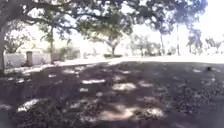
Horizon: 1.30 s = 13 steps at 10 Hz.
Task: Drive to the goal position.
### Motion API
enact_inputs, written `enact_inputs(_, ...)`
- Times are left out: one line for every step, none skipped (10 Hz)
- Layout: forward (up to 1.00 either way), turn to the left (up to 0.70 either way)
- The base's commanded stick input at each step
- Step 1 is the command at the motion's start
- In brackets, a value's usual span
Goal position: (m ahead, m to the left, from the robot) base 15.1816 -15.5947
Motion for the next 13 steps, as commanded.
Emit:
enact_inputs(0.00, 0.00)
enact_inputs(0.00, 0.00)
enact_inputs(0.00, 0.00)
enact_inputs(0.00, 0.00)
enact_inputs(0.10, 0.00)
enact_inputs(0.60, 0.00)
enact_inputs(0.70, 0.00)
enact_inputs(0.70, 0.00)
enact_inputs(0.70, 0.00)
enact_inputs(0.70, 0.00)
enact_inputs(0.70, 0.00)
enact_inputs(0.70, 0.00)
enact_inputs(0.70, 0.00)
